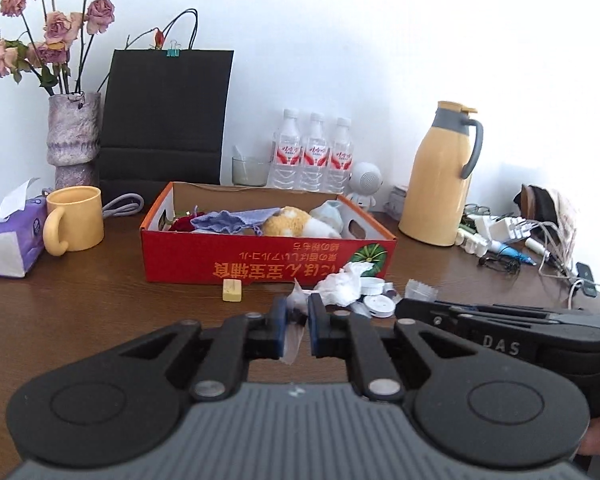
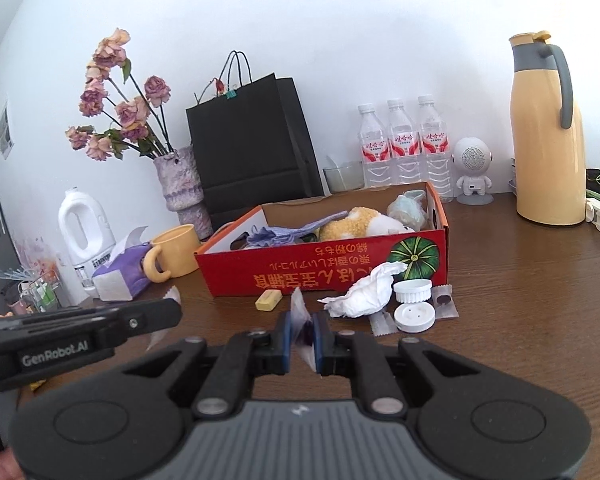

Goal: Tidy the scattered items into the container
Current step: 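Carry both packets into the box and open both tools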

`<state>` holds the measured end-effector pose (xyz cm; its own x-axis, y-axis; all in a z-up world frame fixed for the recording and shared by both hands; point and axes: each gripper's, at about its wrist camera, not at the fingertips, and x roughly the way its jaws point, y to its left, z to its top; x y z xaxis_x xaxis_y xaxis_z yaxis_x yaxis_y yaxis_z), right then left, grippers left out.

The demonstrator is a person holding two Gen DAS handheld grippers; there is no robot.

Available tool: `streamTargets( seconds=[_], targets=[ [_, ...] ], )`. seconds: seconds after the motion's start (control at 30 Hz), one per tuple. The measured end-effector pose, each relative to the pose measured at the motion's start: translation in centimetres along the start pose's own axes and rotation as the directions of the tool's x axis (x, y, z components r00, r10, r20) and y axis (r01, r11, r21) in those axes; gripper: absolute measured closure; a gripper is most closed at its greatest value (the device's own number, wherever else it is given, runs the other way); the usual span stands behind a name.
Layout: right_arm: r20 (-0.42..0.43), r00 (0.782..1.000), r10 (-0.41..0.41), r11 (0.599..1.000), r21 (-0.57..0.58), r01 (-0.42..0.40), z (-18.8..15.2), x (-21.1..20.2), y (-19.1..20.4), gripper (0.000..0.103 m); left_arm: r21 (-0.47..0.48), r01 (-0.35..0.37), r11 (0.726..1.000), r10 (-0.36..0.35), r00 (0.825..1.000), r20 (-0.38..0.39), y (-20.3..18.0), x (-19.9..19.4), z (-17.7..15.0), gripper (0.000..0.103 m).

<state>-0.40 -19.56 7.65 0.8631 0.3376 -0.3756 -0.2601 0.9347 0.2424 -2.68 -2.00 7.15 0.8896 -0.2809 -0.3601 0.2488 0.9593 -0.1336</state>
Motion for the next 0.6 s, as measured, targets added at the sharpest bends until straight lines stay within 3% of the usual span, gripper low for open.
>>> streamTargets(
  seconds=[0.07,0.27,0.6],
  targets=[
    [0.011,1.000,-0.019,1.000,-0.021,0.019,-0.7,-2.0,1.1,0.093,0.036,-0.036,0.999,0.035,0.999,0.029,-0.9,-2.0,-1.2,0.092],
    [0.067,0.995,-0.073,0.996,-0.055,0.076,-2.4,-8.0,3.8,0.093,0.022,-0.103,0.994,0.101,0.992,0.079,-2.1,-6.9,-3.5,0.091],
    [0.166,0.982,-0.091,0.989,-0.102,0.109,-3.4,-15.6,8.3,0.093,0.030,-0.121,0.992,0.112,0.970,0.218,-4.0,-15.0,-3.2,0.091]
  ],
)
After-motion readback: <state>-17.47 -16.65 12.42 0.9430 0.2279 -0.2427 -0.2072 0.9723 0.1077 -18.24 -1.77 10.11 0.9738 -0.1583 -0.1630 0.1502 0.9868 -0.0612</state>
